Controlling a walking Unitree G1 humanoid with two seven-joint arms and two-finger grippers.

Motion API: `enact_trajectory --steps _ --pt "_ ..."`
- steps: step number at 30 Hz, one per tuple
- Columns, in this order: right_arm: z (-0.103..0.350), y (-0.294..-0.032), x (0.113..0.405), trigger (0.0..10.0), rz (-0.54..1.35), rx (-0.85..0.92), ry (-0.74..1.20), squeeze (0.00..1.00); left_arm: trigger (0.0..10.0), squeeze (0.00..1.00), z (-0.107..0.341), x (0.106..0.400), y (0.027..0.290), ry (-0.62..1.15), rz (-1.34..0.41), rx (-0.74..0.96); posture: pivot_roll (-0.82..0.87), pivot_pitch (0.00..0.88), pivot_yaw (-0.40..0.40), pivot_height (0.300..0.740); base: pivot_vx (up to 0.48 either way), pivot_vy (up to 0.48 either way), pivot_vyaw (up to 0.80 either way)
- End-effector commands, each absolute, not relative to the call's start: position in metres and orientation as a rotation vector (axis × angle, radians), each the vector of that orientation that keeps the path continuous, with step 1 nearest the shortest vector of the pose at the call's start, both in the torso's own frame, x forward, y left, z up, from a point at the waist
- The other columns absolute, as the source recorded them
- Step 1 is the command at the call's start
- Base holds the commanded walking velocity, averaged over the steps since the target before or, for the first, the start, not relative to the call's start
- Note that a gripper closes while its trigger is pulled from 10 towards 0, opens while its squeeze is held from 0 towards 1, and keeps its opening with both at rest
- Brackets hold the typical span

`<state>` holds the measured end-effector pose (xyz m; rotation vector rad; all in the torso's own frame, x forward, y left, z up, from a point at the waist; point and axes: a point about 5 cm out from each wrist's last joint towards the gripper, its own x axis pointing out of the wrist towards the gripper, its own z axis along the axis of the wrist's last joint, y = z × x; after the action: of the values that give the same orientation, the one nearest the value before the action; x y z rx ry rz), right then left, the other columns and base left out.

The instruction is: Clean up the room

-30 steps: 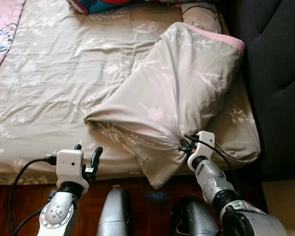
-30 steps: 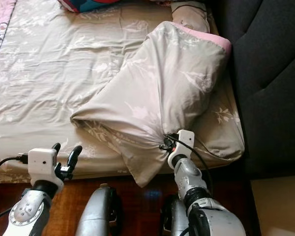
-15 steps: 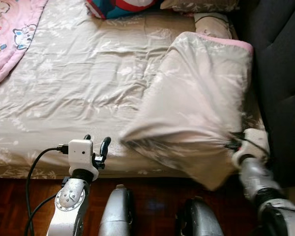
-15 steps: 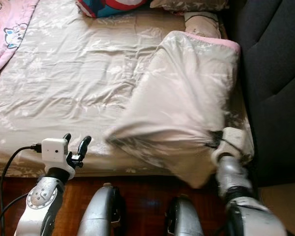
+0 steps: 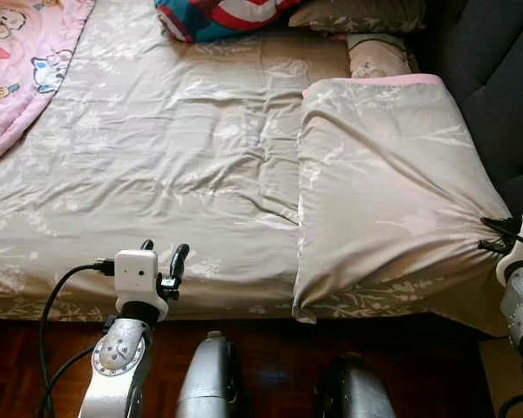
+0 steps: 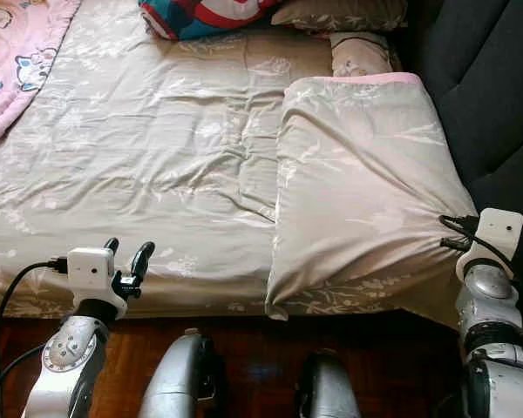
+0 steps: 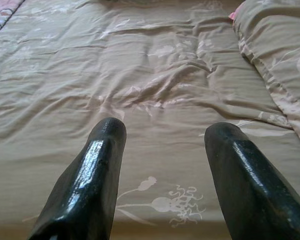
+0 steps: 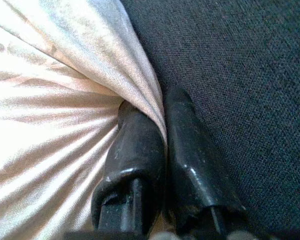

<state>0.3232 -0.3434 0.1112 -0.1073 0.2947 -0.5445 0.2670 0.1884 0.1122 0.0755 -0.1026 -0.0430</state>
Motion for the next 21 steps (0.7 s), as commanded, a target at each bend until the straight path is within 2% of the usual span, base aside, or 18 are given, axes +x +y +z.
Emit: enact_trajectory --steps 1,6,7,12,13,14,18,21 --pt "0.108 -0.348 0.318 10.0 -0.582 -0.133 0.292 0.0 10.0 0.0 0.105 0.262 0.19 -0.069 -0.044 0.081 0.04 0.198 -0.012 0.659 0.0 0.0 0.0" --pt "0.103 -0.338 0.32 10.0 -0.547 -0.114 0.281 0.0 10.0 0.0 0.104 0.262 0.189 -0.068 -0.048 0.078 0.04 0.2 -0.01 0.659 0.0 0.0 0.0" --pt "0.102 -0.334 0.322 10.0 -0.529 -0.095 0.27 1.0 10.0 0.0 0.103 0.263 0.188 -0.069 -0.052 0.073 0.04 0.2 -0.01 0.659 0.0 0.0 0.0" --pt "0.104 -0.327 0.326 10.0 -0.503 -0.112 0.243 1.0 10.0 0.0 0.102 0.263 0.185 -0.067 -0.055 0.056 0.04 0.199 -0.015 0.659 0.0 0.0 0.0" --pt "0.108 -0.323 0.329 10.0 -0.47 -0.182 0.215 0.85 10.0 0.0 0.1 0.264 0.184 -0.062 -0.057 0.048 0.04 0.198 -0.017 0.659 0.0 0.0 0.0" --pt "0.112 -0.315 0.334 10.0 -0.424 -0.204 0.178 0.0 10.0 0.0 0.098 0.264 0.183 -0.058 -0.056 0.042 0.04 0.195 -0.019 0.659 0.0 0.0 0.0" --pt "0.114 -0.303 0.34 10.0 -0.364 -0.15 0.128 0.0 10.0 0.0 0.096 0.265 0.184 -0.049 -0.041 0.016 0.04 0.192 -0.022 0.659 0.0 0.0 0.0" --pt "0.109 -0.275 0.346 10.0 -0.21 -0.067 0.083 0.0 10.0 0.0 0.084 0.264 0.189 -0.007 -0.009 -0.02 0.04 0.182 -0.028 0.659 0.0 0.0 0.0"
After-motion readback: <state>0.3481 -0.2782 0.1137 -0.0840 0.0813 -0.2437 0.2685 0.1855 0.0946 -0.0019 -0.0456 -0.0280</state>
